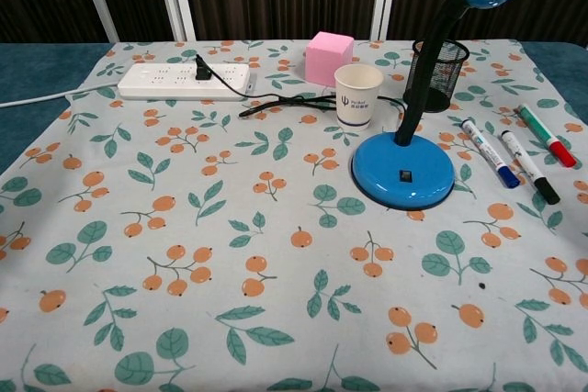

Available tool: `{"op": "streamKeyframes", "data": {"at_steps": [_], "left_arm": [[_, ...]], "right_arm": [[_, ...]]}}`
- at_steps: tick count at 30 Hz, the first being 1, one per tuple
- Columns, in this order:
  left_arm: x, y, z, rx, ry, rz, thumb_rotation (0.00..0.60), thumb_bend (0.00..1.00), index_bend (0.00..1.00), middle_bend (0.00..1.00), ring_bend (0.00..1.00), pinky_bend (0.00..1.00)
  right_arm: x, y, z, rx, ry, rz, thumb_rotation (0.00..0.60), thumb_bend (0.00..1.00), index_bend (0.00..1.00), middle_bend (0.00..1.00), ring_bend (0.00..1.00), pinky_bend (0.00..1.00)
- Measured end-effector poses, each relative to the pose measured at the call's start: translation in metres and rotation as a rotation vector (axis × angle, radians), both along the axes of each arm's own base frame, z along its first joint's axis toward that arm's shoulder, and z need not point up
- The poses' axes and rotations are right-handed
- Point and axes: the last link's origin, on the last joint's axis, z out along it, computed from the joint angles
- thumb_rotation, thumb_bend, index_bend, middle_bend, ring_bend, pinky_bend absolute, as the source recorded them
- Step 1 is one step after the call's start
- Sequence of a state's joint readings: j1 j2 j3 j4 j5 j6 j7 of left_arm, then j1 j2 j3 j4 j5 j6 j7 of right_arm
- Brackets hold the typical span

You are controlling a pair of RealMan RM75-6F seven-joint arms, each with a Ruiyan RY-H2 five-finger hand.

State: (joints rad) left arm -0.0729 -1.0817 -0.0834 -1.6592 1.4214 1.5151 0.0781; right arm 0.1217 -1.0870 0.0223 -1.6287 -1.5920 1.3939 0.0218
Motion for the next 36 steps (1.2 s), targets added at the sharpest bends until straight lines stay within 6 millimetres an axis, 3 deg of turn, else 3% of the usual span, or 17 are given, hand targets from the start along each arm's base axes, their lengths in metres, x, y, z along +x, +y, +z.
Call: {"op": "streamKeyframes", "data": {"at_steps": [5, 12, 22, 36], "left_arm": [[0.000, 0.000, -0.001, -0.005, 0.003, -0.002, 0.600, 0.28, 0.10, 0.06, 0.00, 0.14], [0.001, 0.001, -0.003, -0.013, 0.006, -0.003, 0.600, 0.28, 0.10, 0.06, 0.00, 0.14], [0.001, 0.002, -0.007, -0.031, 0.008, 0.000, 0.600, 0.28, 0.09, 0.06, 0.00, 0.13], [0.000, 0.003, -0.009, -0.044, 0.009, 0.006, 0.600, 0.28, 0.09, 0.06, 0.00, 0.14]], "right_arm": [[0.011, -0.016, -0.012, 0.088, -0.005, 0.032, 0.600, 0.48, 0.12, 0.76, 0.84, 0.51], [0.027, -0.027, -0.043, 0.238, 0.015, 0.072, 0.600, 0.70, 0.11, 0.82, 0.88, 0.60], [0.060, -0.043, -0.095, 0.348, -0.033, 0.087, 0.600, 0.73, 0.08, 0.83, 0.88, 0.70], [0.097, -0.077, -0.124, 0.368, -0.038, 0.074, 0.600, 0.75, 0.04, 0.83, 0.88, 0.80]]}}
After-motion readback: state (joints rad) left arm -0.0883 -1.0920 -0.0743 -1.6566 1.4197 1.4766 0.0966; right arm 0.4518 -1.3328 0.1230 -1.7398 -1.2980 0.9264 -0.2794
